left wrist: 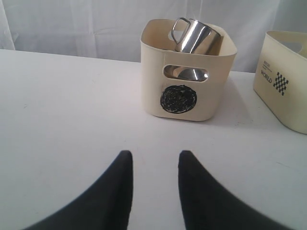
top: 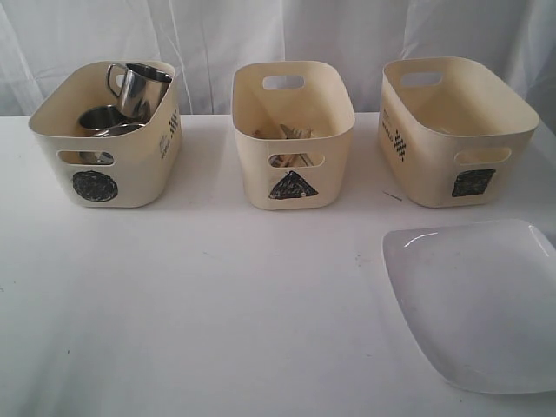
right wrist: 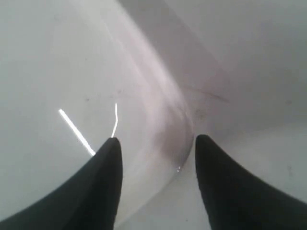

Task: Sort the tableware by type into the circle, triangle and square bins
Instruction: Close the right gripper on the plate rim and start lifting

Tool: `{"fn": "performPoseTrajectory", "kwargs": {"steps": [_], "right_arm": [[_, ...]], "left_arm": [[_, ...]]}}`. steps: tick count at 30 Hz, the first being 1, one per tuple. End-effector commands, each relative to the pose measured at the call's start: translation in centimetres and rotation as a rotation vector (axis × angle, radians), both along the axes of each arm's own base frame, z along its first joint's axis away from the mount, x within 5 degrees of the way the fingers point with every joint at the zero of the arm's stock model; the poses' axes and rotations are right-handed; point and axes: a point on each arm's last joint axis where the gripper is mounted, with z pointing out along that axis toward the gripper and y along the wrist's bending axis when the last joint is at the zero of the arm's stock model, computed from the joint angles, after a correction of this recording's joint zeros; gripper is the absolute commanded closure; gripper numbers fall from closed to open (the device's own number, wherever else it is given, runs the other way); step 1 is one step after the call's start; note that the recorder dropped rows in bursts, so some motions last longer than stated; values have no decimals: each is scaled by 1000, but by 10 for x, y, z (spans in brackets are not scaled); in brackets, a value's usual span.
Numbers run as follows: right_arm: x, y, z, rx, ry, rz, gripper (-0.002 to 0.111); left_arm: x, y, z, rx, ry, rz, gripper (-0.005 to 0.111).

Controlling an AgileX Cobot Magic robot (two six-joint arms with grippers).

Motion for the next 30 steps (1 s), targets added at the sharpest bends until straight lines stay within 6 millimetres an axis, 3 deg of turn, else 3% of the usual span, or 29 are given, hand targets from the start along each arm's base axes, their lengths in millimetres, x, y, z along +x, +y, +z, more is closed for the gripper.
{"fn": "performPoseTrajectory", "kwargs": {"steps": [1, 10, 21, 30], "right_arm": [[0, 0, -4, 12, 11, -1, 62], [1, 1, -9, 42, 25, 2, 67], [1, 1, -9, 41, 25, 13, 108], [-1, 9, -3, 106, 19, 15, 108]], "left_arm": [[0, 0, -1, -13, 0, 1, 69], [0, 0, -1, -13, 0, 1, 69], [0, 0, -1, -13, 0, 1, 69], [0, 0, -1, -13, 0, 1, 69]]}}
